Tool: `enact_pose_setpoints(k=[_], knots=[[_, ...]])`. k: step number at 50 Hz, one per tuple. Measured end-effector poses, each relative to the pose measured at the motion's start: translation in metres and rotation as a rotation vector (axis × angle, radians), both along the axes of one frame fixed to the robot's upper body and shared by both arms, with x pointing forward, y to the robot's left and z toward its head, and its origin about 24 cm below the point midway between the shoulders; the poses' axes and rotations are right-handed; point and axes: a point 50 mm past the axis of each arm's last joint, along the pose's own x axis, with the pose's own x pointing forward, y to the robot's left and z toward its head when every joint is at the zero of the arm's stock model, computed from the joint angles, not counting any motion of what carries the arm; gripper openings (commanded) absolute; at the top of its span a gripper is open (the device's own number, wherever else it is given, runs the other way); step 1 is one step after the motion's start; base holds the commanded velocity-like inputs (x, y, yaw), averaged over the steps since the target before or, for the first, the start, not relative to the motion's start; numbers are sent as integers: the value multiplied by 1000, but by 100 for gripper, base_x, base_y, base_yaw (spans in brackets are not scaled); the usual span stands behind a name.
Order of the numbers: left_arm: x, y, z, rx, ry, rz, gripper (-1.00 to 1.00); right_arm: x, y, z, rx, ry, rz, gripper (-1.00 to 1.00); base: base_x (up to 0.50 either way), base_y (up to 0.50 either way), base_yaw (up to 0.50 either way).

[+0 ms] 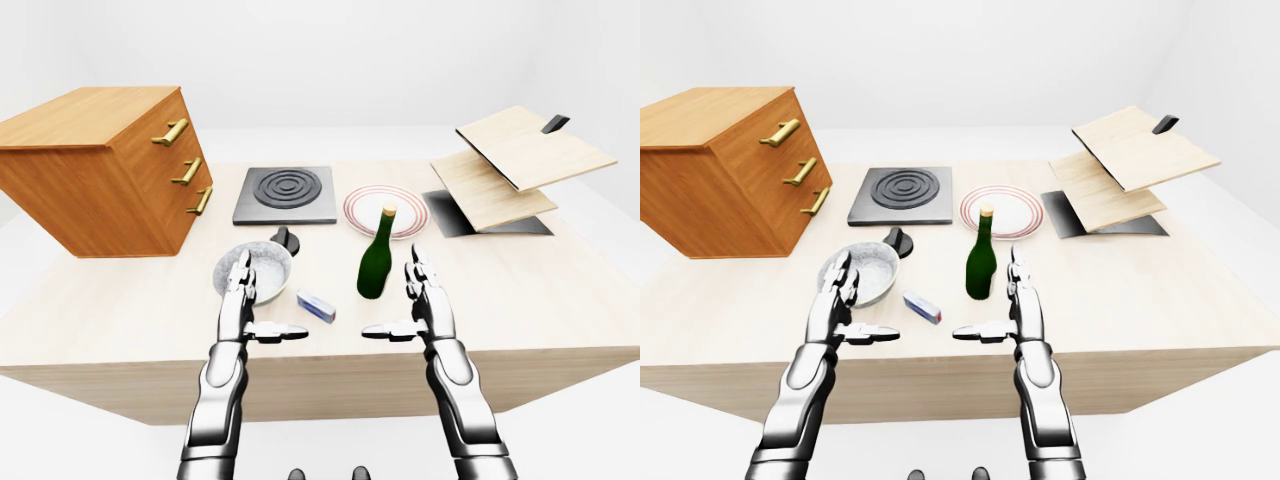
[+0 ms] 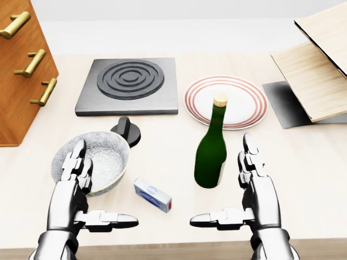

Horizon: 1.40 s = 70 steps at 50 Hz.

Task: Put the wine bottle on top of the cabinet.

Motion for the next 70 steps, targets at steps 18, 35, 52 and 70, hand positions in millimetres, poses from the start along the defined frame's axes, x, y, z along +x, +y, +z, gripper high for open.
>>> enact_pose_setpoints(k=[18,35,52,70], knots=[[-2,17,49,-30,-188,51,100,-4,-14,44,-24,-141,-6,100,0,0,0],[-29,36,151,-52,-648,90,100,-45,-21,155,-154,-649,-12,100,0,0,0],[-72,49,209,-122,-966,123,100,-91,-23,210,-172,-983,-1,100,36,0,0],[-80,54,218,-148,-1018,135,100,-101,-24,217,-195,-1036,-5,100,42,0,0]])
